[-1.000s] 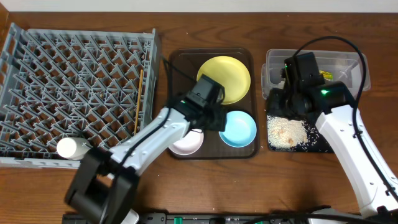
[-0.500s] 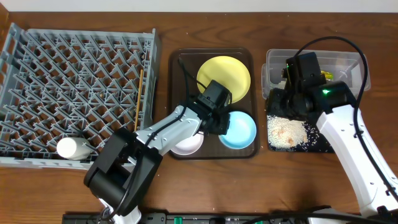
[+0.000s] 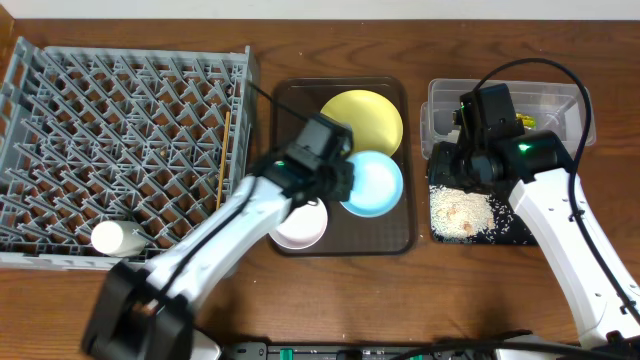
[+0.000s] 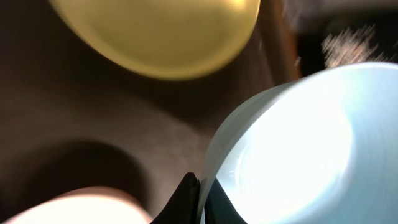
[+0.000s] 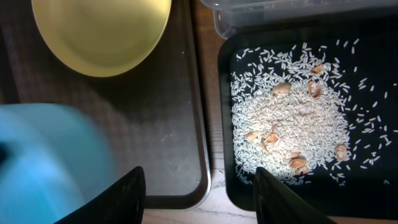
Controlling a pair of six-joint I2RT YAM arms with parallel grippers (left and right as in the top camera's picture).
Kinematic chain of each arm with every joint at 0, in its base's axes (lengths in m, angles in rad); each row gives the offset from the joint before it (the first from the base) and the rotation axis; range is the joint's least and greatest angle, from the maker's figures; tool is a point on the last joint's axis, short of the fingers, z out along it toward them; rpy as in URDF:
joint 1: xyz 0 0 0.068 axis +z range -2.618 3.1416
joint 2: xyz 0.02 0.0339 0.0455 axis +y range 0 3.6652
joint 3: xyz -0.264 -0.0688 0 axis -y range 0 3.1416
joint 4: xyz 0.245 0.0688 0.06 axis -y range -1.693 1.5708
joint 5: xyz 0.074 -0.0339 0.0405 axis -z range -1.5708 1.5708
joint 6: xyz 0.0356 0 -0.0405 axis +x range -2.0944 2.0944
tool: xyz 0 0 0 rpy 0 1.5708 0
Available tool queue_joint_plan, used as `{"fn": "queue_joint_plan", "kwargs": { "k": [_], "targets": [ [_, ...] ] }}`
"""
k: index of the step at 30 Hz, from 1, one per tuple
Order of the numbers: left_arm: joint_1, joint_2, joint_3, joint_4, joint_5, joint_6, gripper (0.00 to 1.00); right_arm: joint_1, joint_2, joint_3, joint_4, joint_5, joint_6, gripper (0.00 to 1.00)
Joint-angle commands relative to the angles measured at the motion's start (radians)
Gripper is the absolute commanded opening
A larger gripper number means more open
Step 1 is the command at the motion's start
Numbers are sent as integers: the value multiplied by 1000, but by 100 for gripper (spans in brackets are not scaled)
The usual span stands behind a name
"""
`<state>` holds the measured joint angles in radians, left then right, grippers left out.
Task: Sort waste into correct bins and load items into the dishwasher
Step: 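Carry the blue bowl to the dish rack and stand it upright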
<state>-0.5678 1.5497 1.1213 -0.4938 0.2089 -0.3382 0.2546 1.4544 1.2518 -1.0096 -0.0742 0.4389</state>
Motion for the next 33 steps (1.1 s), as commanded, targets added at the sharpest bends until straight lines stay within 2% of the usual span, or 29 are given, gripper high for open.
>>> {"fn": "queue_joint_plan", "kwargs": {
  "k": [1, 9, 14, 23, 30, 33],
  "targets": [
    [45, -105, 31, -60, -122, 37, 7, -5, -16, -4, 0, 3, -10, 54],
    [224, -297, 31, -227, -304, 145, 7, -5, -16, -4, -1, 2, -10, 54],
    [330, -311, 28, -257, -418, 249, 8, -5, -16, -4, -1, 3, -10, 54],
    [388, -201, 20, -233, -878, 286, 8, -5, -16, -4, -1, 2, -10, 54],
    [388, -169, 20, -227, -903, 286, 7, -5, -16, -4, -1, 3, -10, 54],
    [388, -179, 20, -222, -961, 286, 6, -5, -16, -4, -1, 2, -10, 54]
  ]
}}
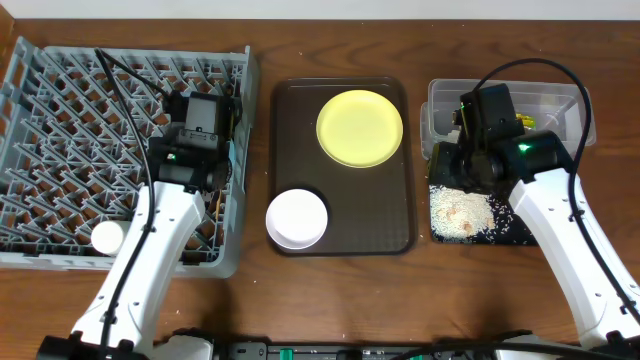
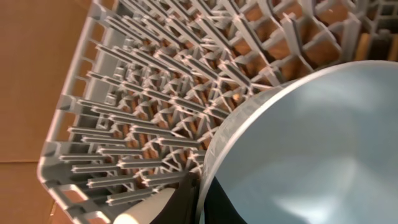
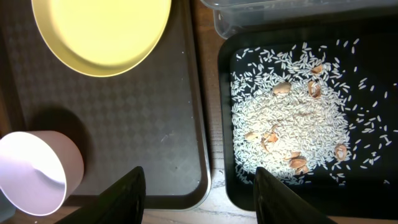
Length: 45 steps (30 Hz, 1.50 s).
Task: Sort waste into correct bins and load items into the dishwasher
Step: 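Carry the blue bowl to the dish rack and stand it upright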
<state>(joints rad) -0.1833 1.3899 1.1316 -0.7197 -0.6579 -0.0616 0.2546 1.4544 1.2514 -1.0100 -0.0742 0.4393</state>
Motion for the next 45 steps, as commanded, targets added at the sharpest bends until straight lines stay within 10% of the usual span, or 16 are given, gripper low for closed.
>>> {"fn": "queue_joint_plan", "kwargs": {
  "k": [1, 45],
  "targets": [
    [3, -19, 10, 4, -126, 10, 7, -5, -16, -3, 0, 2, -10, 54],
    [2, -21, 10, 14, -113, 24, 8, -5, -16, -3, -5, 2, -10, 54]
  ]
}}
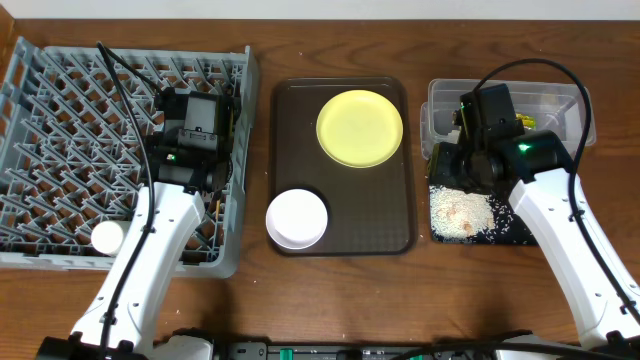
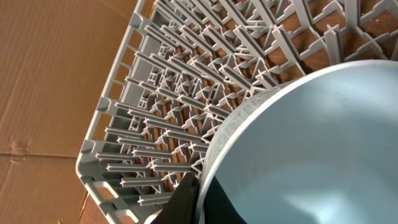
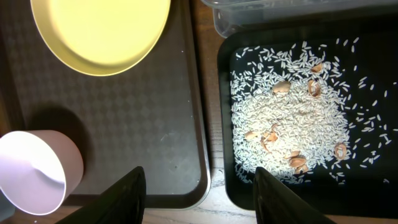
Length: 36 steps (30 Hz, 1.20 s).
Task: Sort waste into correct bins and load items into the dishwasher
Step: 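Carry the blue bowl to the dish rack and stand it upright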
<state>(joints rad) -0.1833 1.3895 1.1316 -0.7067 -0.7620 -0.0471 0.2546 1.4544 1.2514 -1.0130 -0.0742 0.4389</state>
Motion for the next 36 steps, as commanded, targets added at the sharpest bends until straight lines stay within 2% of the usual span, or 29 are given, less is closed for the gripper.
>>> {"fn": "queue_joint_plan", "kwargs": {
  "k": [1, 6, 14, 20, 27, 36],
  "targets": [
    [2, -21, 10, 1, -10, 10, 7, -5, -16, -3, -1, 2, -10, 53],
    [3, -21, 10, 2, -63, 14, 8, -5, -16, -3, -2, 2, -10, 54],
    [2, 6, 8, 49, -71, 64, 8, -5, -16, -3, -3, 2, -10, 54],
    [-18, 105, 8, 114, -325, 82, 7, -5, -16, -3, -14, 2, -10, 53],
    [-51, 180, 7, 187, -340, 182, 7, -5, -16, -3, -23, 2, -10, 53],
    [-51, 283, 5, 362, -463, 335, 7, -5, -16, -3, -24, 2, -10, 53]
  ]
}}
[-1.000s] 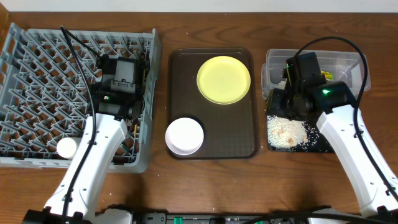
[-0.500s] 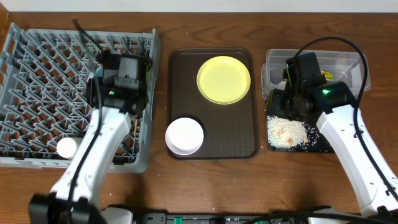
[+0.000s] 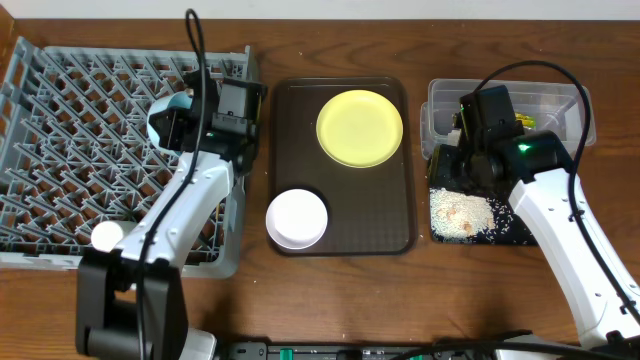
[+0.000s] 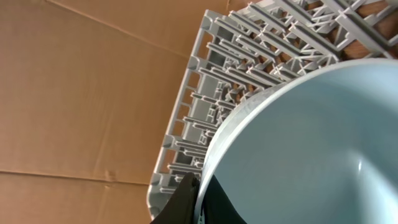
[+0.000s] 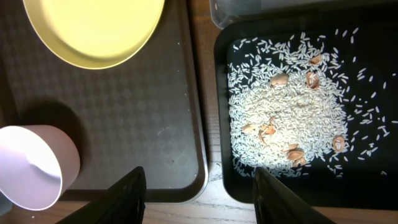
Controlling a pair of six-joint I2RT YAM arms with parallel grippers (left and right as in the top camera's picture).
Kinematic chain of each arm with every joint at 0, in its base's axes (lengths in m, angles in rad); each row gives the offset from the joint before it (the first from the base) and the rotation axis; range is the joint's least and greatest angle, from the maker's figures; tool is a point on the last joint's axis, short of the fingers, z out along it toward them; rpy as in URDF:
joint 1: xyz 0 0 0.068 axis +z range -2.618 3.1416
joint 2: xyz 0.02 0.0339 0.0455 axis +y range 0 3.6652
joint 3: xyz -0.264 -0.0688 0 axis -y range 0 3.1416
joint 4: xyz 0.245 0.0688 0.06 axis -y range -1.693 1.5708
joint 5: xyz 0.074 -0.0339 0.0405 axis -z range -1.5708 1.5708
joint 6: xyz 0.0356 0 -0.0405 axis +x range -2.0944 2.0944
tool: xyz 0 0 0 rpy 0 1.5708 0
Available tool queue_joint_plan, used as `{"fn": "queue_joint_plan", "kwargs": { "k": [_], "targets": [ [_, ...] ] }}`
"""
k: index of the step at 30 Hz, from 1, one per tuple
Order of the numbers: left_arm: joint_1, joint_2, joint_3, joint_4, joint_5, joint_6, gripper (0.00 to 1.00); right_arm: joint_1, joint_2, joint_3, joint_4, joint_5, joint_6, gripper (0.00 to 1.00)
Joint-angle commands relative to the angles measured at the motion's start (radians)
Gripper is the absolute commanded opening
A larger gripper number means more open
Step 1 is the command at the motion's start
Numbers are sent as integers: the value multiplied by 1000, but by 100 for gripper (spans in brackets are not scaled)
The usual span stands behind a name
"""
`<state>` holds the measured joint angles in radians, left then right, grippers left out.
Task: Sort waste into correct bins and load items into the dishwasher
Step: 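Carry the blue bowl to the dish rack and stand it upright, then reach the left gripper to the white bowl and grasp its rim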
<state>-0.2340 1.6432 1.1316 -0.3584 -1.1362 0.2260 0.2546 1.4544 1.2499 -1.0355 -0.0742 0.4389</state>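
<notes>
My left gripper (image 4: 199, 184) is shut on the rim of a light blue bowl (image 4: 298, 149). It holds the bowl on edge over the back right part of the grey dish rack (image 3: 70, 130), where the bowl (image 3: 167, 118) shows beside the wrist. A yellow plate (image 3: 360, 128) and a pale pink cup (image 3: 298, 218) sit on the brown tray (image 3: 392, 232). My right gripper (image 5: 199, 205) is open and holds nothing. It hangs over the gap between the tray and the black bin (image 5: 367, 186) of rice and shells.
A white cup (image 3: 107, 236) lies in the rack's front part. A clear plastic container (image 3: 545, 105) stands behind the black bin (image 3: 515, 235). The rack's outer edge (image 4: 186, 124) shows against brown board in the left wrist view.
My left gripper, still shut on the blue bowl, has moved toward the rack's back right, and the bowl now stands on edge in the overhead view. The right arm has barely shifted.
My left gripper first held the blue bowl over the tray beside the yellow plate. Then it held the bowl over the rack's right side, and stayed there. Now the bowl is tilted on edge at the rack's back right. The right gripper stayed open by the bin.
</notes>
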Motion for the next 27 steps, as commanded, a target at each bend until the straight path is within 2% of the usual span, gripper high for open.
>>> {"fn": "queue_joint_plan", "kwargs": {
  "k": [1, 13, 27],
  "targets": [
    [-2, 39, 5, 13, -109, 61, 7, -5, -16, -2, -2, 2, -10, 53],
    [-66, 137, -2, 14, -186, 39, 8, -5, -16, -2, -3, 2, -10, 53],
    [-153, 154, -4, 9, -184, 38, 8, -5, -16, -2, -5, 2, -10, 53]
  ]
}}
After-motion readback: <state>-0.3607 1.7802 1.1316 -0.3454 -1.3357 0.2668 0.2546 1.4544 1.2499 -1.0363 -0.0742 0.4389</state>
